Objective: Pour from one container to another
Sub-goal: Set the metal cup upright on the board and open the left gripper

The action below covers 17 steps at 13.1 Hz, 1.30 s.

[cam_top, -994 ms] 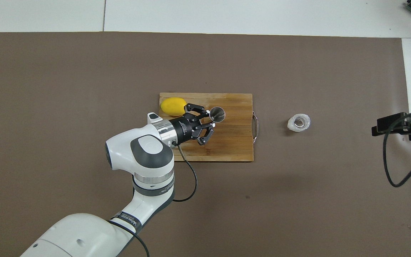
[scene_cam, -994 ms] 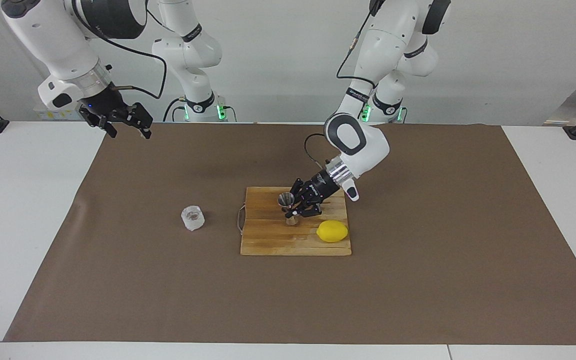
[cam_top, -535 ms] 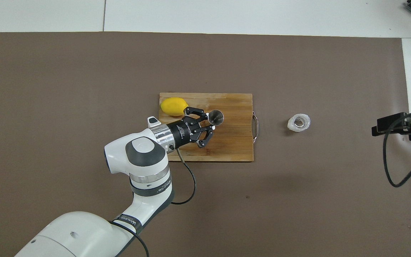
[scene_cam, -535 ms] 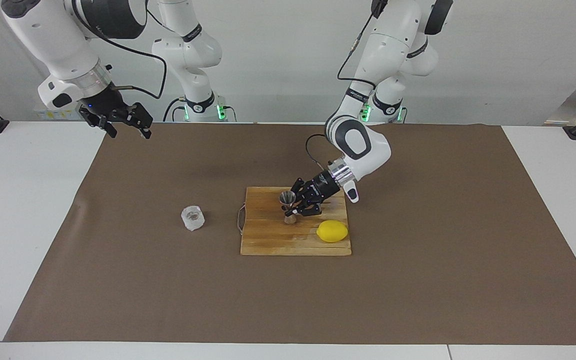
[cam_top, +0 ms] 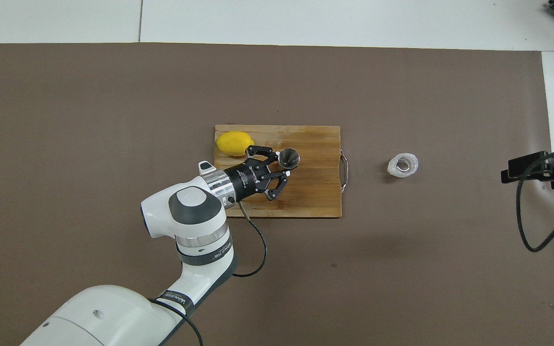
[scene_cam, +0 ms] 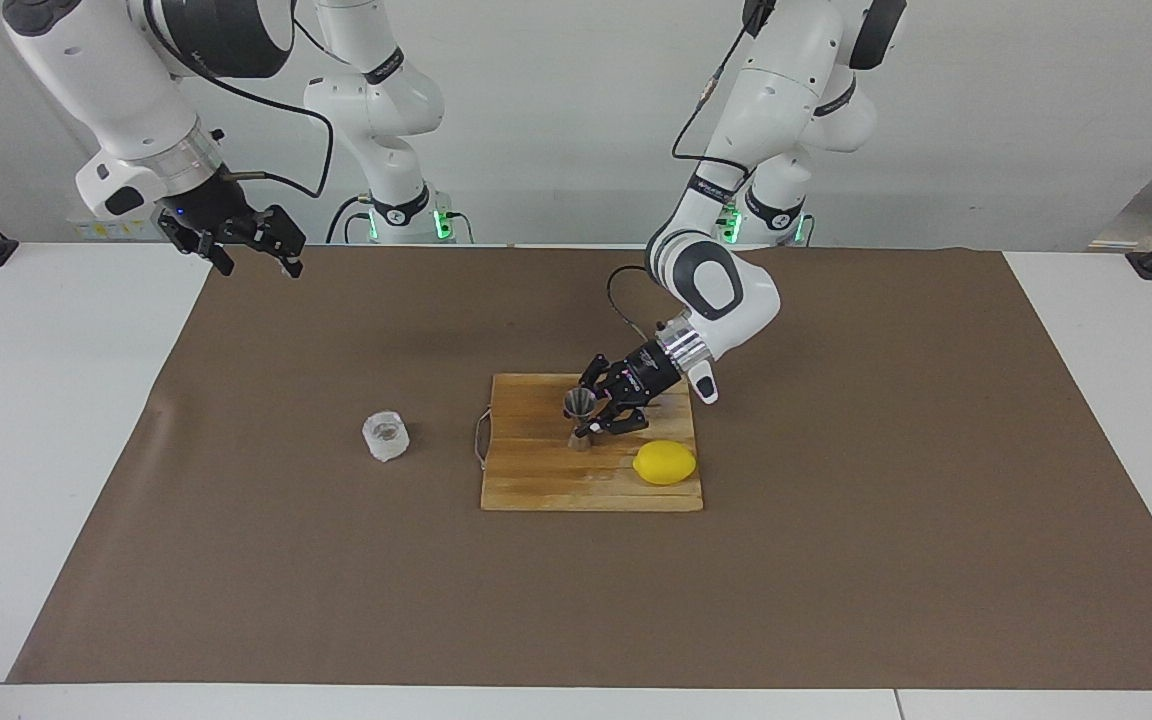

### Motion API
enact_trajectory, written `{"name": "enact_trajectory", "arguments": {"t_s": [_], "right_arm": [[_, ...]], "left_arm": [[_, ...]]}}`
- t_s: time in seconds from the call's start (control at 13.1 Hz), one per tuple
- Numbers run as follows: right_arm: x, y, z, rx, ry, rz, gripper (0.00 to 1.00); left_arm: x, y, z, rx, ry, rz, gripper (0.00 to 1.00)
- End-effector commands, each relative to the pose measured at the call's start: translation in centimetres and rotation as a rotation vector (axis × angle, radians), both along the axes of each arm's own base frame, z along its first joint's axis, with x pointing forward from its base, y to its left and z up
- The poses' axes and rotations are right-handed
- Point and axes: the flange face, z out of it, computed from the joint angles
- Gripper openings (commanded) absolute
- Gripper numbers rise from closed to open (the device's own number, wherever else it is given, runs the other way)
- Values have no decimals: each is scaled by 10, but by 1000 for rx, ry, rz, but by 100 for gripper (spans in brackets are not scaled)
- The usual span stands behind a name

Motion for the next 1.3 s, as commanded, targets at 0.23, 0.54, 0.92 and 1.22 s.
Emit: {"name": "enact_trajectory", "arguments": {"t_s": [0.23,0.54,0.92,1.22], "right_arm": [[-6,1,1,23,5,-3,100],[-6,1,1,23,5,-3,100],[-6,1,1,23,5,-3,100],[-6,1,1,23,4,0,100]], "left_arm": [[-1,7,6,6,-32,-33,100],[20,28,14,103,-128,-190,100],[37,55,49,358,-319,-445,100],[49,76,74,542,-444,-593,100]]}}
